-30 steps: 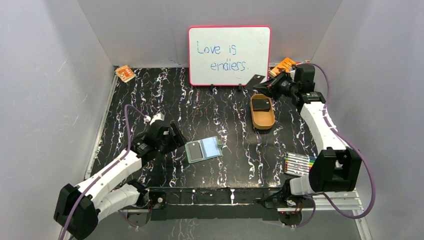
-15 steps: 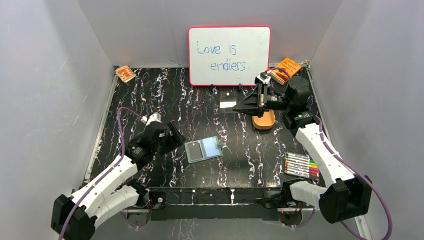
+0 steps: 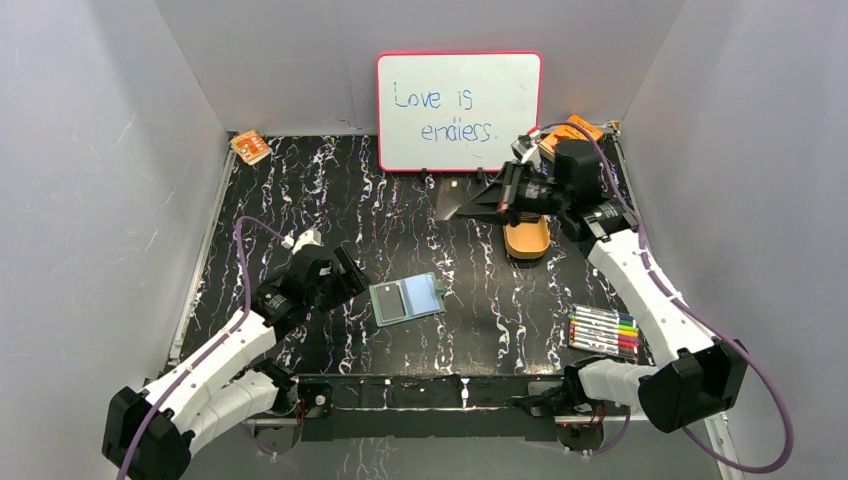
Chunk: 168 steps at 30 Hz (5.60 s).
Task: Put the credit cards into the card holder
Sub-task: Turn over the card slot in the card holder.
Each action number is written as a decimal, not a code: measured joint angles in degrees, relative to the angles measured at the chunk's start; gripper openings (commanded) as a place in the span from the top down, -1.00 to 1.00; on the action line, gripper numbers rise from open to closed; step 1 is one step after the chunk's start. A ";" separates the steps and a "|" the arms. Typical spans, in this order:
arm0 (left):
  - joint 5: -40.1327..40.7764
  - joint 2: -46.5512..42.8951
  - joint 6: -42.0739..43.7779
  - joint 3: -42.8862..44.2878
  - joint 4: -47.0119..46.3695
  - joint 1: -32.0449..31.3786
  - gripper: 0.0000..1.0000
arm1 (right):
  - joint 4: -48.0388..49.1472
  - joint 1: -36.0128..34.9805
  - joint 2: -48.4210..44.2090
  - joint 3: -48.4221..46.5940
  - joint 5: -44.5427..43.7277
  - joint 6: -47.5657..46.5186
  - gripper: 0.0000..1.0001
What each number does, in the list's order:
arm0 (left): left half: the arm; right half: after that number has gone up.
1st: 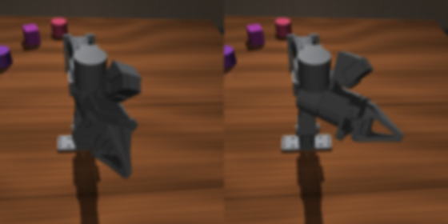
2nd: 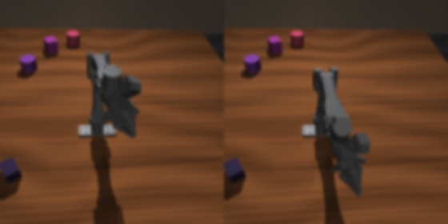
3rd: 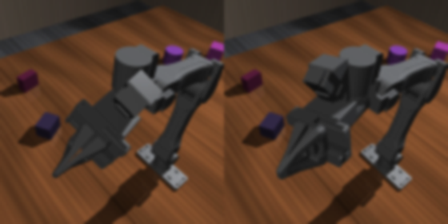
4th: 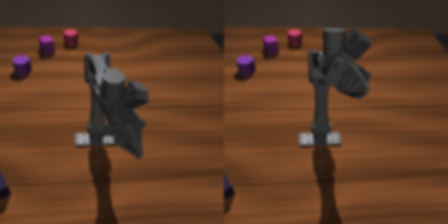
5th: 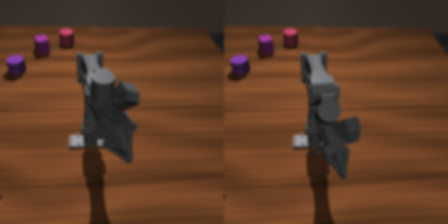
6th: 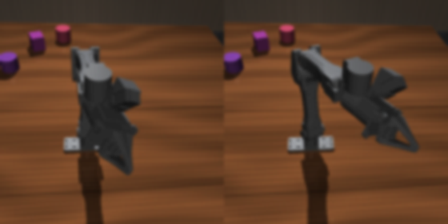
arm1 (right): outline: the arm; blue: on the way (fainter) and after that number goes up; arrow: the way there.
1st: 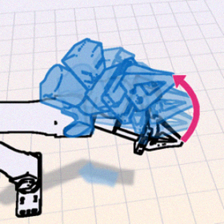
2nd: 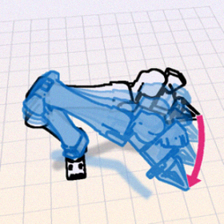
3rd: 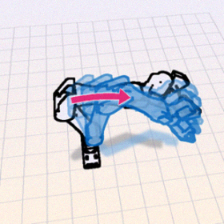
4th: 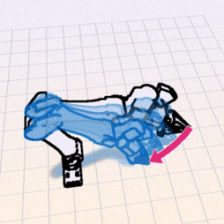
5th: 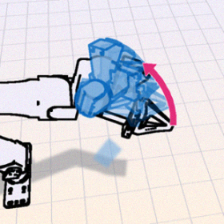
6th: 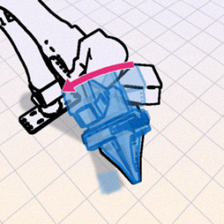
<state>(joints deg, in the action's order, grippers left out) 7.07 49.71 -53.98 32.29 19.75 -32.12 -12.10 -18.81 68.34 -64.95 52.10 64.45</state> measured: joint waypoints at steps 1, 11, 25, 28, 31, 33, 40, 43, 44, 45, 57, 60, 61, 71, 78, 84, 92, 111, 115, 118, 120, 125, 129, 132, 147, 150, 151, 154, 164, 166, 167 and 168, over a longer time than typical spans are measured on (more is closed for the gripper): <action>-0.04 0.17 0.11 0.00 0.00 0.00 -0.41 | -4.22 -2.10 0.66 -2.32 -6.12 -6.36 1.00; -7.48 5.31 4.22 -0.02 -1.88 0.00 -0.48 | -14.71 -16.85 3.30 9.75 -29.66 -36.92 1.00; -9.03 23.04 6.47 2.14 -4.46 -1.77 -0.42 | -4.98 -17.22 6.91 23.63 -30.99 -33.24 1.00; -8.85 26.64 7.26 4.81 -4.83 -1.77 -0.39 | -4.39 -17.22 7.93 23.63 -31.50 -32.04 1.00; -8.81 29.68 8.11 7.08 -5.25 -1.77 -0.35 | -4.13 -17.22 8.61 24.30 -31.54 -30.95 1.00; -8.81 31.21 8.72 8.20 -5.86 -1.77 -0.31 | -4.15 -17.22 9.18 25.00 -31.12 -30.03 1.00; -9.25 36.39 10.95 12.20 -7.65 -1.75 -0.13 | -4.44 -17.22 9.60 27.06 -29.62 -28.17 1.00; -9.44 38.47 11.89 13.86 -8.48 -1.77 -0.09 | -4.92 -17.22 8.37 27.28 -29.57 -27.93 1.00; -9.44 38.84 12.07 14.16 -8.68 -1.77 -0.08 | -5.05 -17.22 7.61 27.28 -29.55 -27.91 1.00; -9.44 39.23 12.31 14.56 -8.79 -1.77 -0.07 | -5.09 -17.22 6.78 27.28 -29.49 -27.82 1.00; -4.46 29.97 12.96 16.04 -4.15 -2.12 -0.40 | -8.87 -17.22 1.29 27.02 -31.67 -27.82 1.00; -4.28 29.24 12.83 18.36 -3.43 -4.39 -0.40 | -8.81 -17.22 0.55 27.02 -31.21 -28.24 1.00; -4.26 29.92 12.81 19.34 -3.34 -5.64 -0.39 | -8.74 -17.22 0.57 27.02 -30.64 -28.37 1.00; -2.60 44.61 13.97 26.18 -1.60 -13.86 -0.38 | -8.63 -17.38 2.54 26.80 -25.18 -29.94 1.00; 0.90 50.95 15.91 32.15 1.40 -14.82 -0.45 | -8.68 -17.59 2.49 26.82 -24.68 -30.18 1.00; 3.89 53.22 16.96 34.47 2.84 -16.59 -0.46 | -8.68 -17.59 2.49 26.93 -24.76 -30.42 1.00; 8.81 55.76 18.21 36.46 4.63 -18.29 -0.06 | -8.76 -17.59 2.49 27.30 -25.16 -31.32 1.00; 10.36 55.43 16.94 35.01 2.51 -18.69 0.80 | -7.23 -17.99 5.57 27.32 -23.78 -31.65 1.00; 10.58 54.95 16.94 34.23 1.90 -18.69 0.88 | -5.95 -18.08 6.99 27.32 -23.54 -31.34 1.00; 10.80 54.62 16.92 33.68 1.33 -18.69 0.90 | -4.98 -18.08 7.56 27.23 -23.52 -31.08 1.00; 10.95 54.53 16.92 33.48 1.14 -18.69 0.90 | -4.20 -18.08 8.15 27.15 -23.43 -30.95 1.00; 11.19 54.14 16.92 32.87 0.46 -18.69 0.90 | -3.96 -18.08 8.52 25.70 -23.65 -31.19 1.00; 11.21 53.90 16.90 32.48 0.00 -18.69 0.90 | -4.22 -18.08 8.52 23.63 -24.00 -32.59 1.00; 11.26 53.70 16.90 32.15 -0.35 -18.69 0.90 | -5.38 -18.08 9.09 20.98 -24.28 -34.58 1.00; 11.39 53.46 16.85 31.71 -0.85 -18.69 0.91 | -10.67 -16.98 16.41 15.15 -24.92 -39.43 1.00; 11.39 53.24 16.70 31.36 -1.18 -18.69 0.91 | -10.88 -16.76 16.44 15.13 -24.90 -39.74 1.00; 11.41 53.22 16.70 31.30 -1.29 -18.69 0.91 | -10.95 -16.76 16.44 15.13 -24.90 -39.87 1.00; 11.43 53.16 16.68 31.21 -1.36 -18.69 0.92 | -11.15 -16.76 16.48 14.86 -24.87 -40.26 1.00; 11.43 53.13 16.61 31.17 -1.44 -18.69 0.92 | -12.02 -16.76 17.09 12.44 -24.24 -41.51 1.00; 11.43 53.13 16.55 31.17 -1.44 -18.69 0.92 | -12.07 -16.76 17.94 12.04 -24.06 -42.01 1.00; 11.43 53.13 16.50 31.17 -1.42 -18.69 0.92 | -12.22 -16.76 18.43 11.89 -23.98 -42.18 1.00; 11.43 53.13 16.48 31.17 -1.42 -18.69 0.92 | -12.26 -16.76 19.02 11.85 -23.85 -42.27 1.00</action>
<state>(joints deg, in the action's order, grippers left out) 18.50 102.85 -37.50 63.46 18.33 -50.81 -24.36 -35.57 87.35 -53.10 28.25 22.17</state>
